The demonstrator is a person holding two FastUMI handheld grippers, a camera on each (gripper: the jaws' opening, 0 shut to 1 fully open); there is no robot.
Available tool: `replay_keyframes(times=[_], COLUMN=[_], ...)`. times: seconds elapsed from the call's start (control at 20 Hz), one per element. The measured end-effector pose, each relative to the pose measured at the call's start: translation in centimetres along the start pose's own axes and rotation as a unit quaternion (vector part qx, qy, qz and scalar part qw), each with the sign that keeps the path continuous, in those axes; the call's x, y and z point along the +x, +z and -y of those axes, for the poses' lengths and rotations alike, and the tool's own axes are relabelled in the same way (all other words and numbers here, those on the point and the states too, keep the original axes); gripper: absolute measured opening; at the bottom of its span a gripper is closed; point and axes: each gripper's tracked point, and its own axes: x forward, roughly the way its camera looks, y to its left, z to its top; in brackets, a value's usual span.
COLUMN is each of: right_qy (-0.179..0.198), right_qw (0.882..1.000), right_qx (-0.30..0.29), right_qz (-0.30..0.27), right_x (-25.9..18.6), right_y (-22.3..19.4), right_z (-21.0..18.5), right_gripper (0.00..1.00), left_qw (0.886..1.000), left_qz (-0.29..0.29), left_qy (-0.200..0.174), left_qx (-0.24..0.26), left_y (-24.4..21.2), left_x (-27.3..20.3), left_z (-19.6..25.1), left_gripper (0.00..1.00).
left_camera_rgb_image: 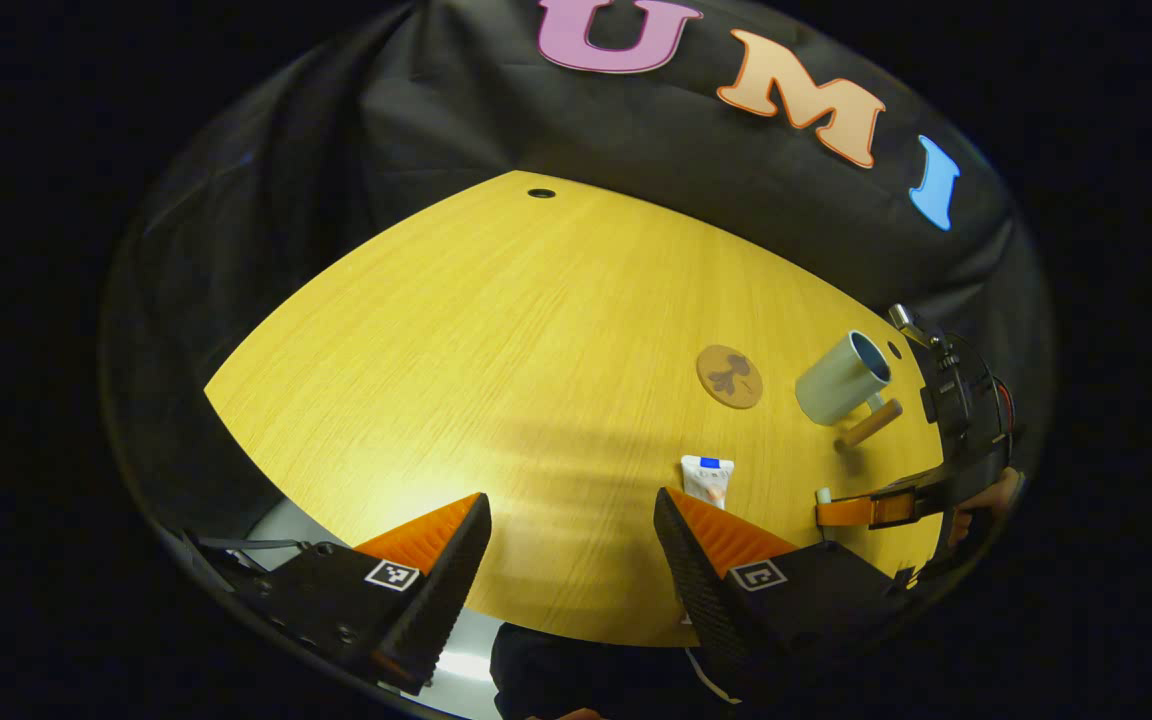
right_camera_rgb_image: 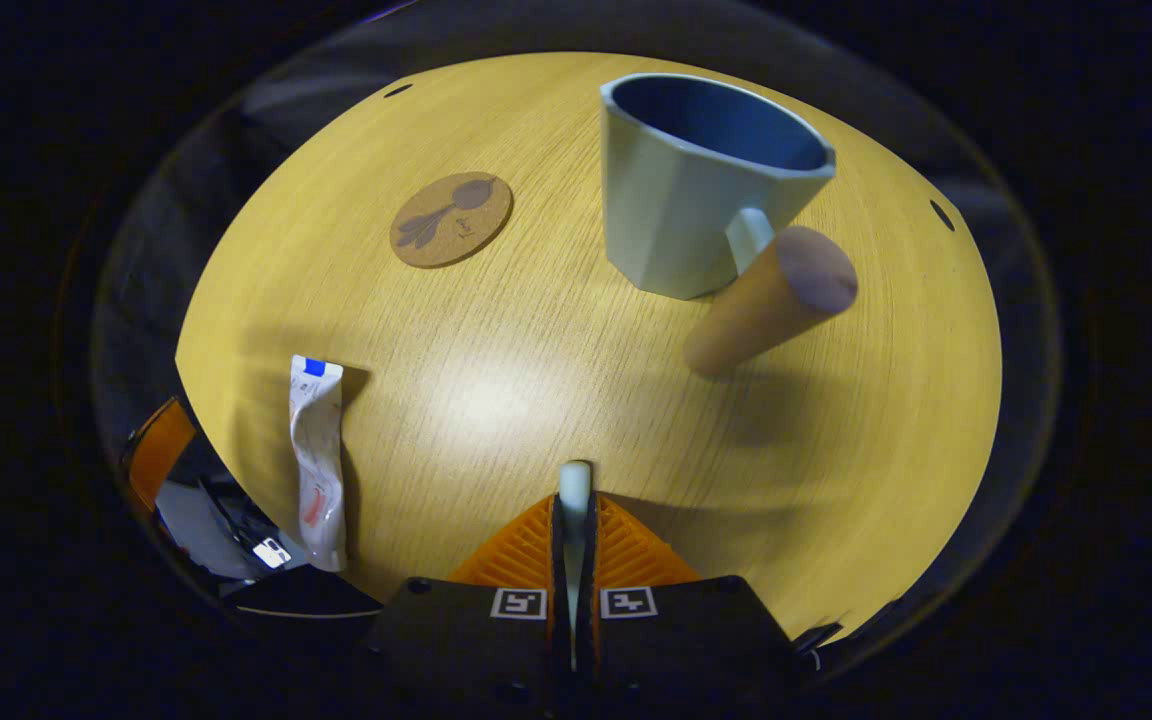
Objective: Put the toothbrush and toothpaste on the desktop into the cup, then pick up the cup and place it on the coaster on the desktop.
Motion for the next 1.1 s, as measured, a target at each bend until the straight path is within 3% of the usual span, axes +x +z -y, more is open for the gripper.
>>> replay_keyframes(times=[0.55,0.7,1.1], right_qy=[-0.019,-0.022,-0.021], right_qw=[0.994,0.992,0.983], right_qx=[0.065,0.080,0.149], right_qz=[0.082,0.096,0.110], right_x=[-4.6,-5.3,-6.3], right_y=[-1.1,-1.8,-4.1], right_z=[4.7,5.3,7.9], right_gripper=[0.05,0.05,0.05], left_qw=[0.992,0.988,0.975], left_qz=[-0.084,-0.118,-0.212], left_qy=[-0.065,-0.071,-0.030], left_qx=[0.072,0.071,0.066], left_y=[-1.2,-2.0,-4.6], left_x=[2.9,3.9,6.9], left_z=[7.5,9.0,9.5], left_gripper=[0.95,0.95,0.90])
